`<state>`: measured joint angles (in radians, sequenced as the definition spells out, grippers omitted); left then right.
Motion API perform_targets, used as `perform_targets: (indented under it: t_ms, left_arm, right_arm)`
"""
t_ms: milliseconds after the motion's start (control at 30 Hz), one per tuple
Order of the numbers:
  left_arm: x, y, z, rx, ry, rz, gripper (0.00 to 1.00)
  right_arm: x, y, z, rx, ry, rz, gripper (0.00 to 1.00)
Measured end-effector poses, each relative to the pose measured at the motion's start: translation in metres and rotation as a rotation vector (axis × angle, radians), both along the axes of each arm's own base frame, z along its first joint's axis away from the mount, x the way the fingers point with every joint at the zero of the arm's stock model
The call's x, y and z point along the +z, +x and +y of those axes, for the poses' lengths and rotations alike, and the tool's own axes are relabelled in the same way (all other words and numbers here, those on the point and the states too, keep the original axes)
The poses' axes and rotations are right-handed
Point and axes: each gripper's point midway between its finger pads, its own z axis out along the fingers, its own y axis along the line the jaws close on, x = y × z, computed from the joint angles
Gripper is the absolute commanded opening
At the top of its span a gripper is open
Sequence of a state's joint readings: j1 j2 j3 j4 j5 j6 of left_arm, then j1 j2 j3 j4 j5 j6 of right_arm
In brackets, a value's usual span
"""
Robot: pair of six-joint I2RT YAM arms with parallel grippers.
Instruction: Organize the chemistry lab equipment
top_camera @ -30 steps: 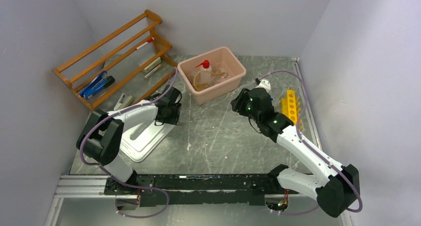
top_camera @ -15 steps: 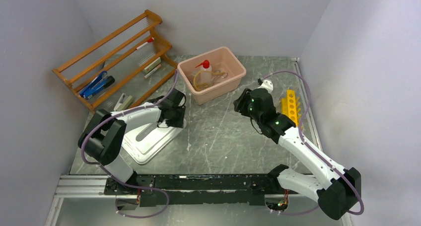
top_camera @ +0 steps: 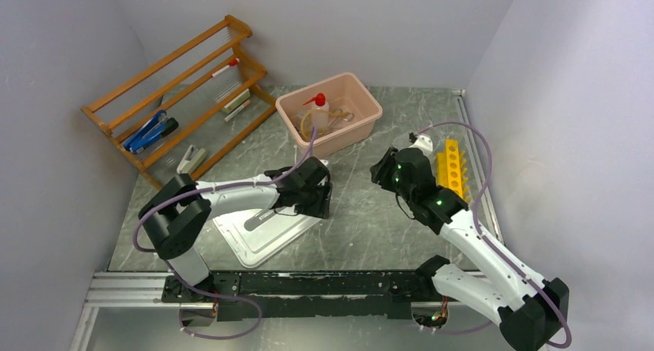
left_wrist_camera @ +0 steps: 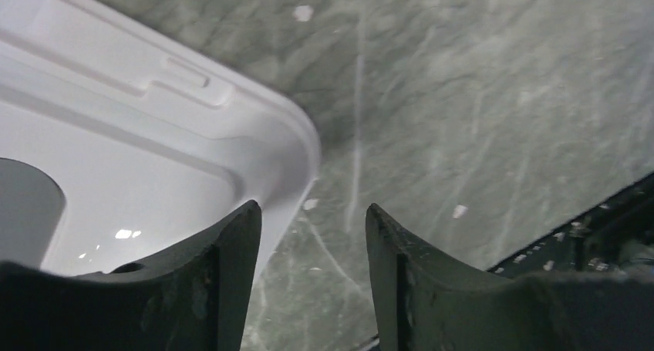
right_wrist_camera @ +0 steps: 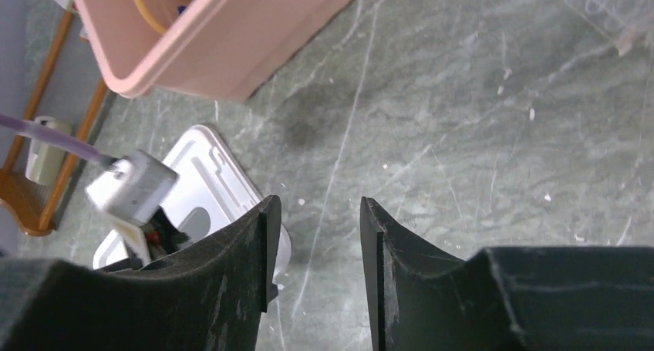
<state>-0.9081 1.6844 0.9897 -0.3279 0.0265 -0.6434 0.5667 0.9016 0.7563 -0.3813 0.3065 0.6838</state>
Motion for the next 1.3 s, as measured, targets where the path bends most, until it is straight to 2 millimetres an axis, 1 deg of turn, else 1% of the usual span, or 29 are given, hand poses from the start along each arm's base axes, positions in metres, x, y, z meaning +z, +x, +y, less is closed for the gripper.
perform_targets:
  t_ms: [33, 100, 200, 267, 333, 400, 467, 533, 633, 667, 767, 867, 967, 1000, 1100, 1133, 1167, 1233, 1300]
  left_arm:
    - [0.005, -0.001, -0.005, -0.007, -0.011, -0.006, 0.64]
    - [0.016, -0.001, -0.009, -0.006, -0.028, -0.024, 0.69]
    - [0.042, 0.002, -0.004, 0.009, -0.057, -0.073, 0.72]
    - [0.066, 0.005, 0.003, 0.032, -0.08, -0.127, 0.73]
    - [0.093, 0.013, 0.017, 0.087, -0.093, -0.203, 0.72]
    - [0.113, 0.018, 0.034, 0.146, -0.101, -0.251, 0.71]
    - [0.122, 0.025, 0.057, 0.221, -0.089, -0.282, 0.69]
    - [0.121, 0.029, 0.081, 0.29, -0.061, -0.291, 0.68]
    - [0.107, 0.028, 0.115, 0.383, -0.002, -0.272, 0.66]
    - [0.103, 0.026, 0.123, 0.406, 0.012, -0.262, 0.66]
    - [0.098, 0.022, 0.137, 0.468, 0.024, -0.235, 0.65]
    - [0.098, 0.021, 0.143, 0.517, 0.017, -0.221, 0.65]
    - [0.098, 0.02, 0.147, 0.555, 0.016, -0.205, 0.65]
    - [0.097, 0.019, 0.148, 0.562, 0.017, -0.201, 0.65]
    - [0.095, 0.017, 0.151, 0.58, 0.028, -0.189, 0.65]
    - [0.095, 0.015, 0.155, 0.591, 0.037, -0.186, 0.66]
    - [0.095, 0.015, 0.155, 0.591, 0.038, -0.186, 0.67]
    - [0.096, 0.014, 0.157, 0.592, 0.036, -0.19, 0.7]
    - [0.095, 0.012, 0.161, 0.594, 0.036, -0.192, 0.71]
  right_arm:
    - [-0.004, -0.002, 0.0, -0.003, 0.002, 0.017, 0.45]
    - [-0.016, -0.007, 0.001, 0.004, 0.002, 0.062, 0.46]
    - [-0.039, -0.014, 0.011, 0.042, -0.001, 0.156, 0.47]
    - [-0.058, -0.016, 0.019, 0.072, -0.023, 0.223, 0.49]
    - [-0.083, -0.022, 0.032, 0.114, -0.065, 0.301, 0.51]
    - [-0.107, -0.031, 0.043, 0.157, -0.116, 0.377, 0.52]
    - [-0.122, -0.037, 0.057, 0.197, -0.161, 0.425, 0.52]
    - [-0.128, -0.038, 0.071, 0.232, -0.182, 0.435, 0.52]
    - [-0.134, -0.038, 0.099, 0.293, -0.188, 0.429, 0.5]
    - [-0.137, -0.038, 0.107, 0.315, -0.19, 0.429, 0.49]
    - [-0.146, -0.037, 0.129, 0.372, -0.206, 0.442, 0.46]
    - [-0.152, -0.032, 0.146, 0.42, -0.24, 0.443, 0.44]
    - [-0.159, -0.03, 0.151, 0.448, -0.275, 0.446, 0.39]
    - [-0.161, -0.03, 0.151, 0.453, -0.29, 0.449, 0.36]
    - [-0.17, -0.03, 0.148, 0.469, -0.338, 0.462, 0.31]
    - [-0.171, -0.029, 0.148, 0.472, -0.352, 0.463, 0.29]
    - [-0.171, -0.027, 0.147, 0.485, -0.386, 0.455, 0.25]
    - [-0.172, -0.026, 0.147, 0.499, -0.406, 0.455, 0.14]
    - [-0.172, -0.025, 0.147, 0.511, -0.424, 0.455, 0.07]
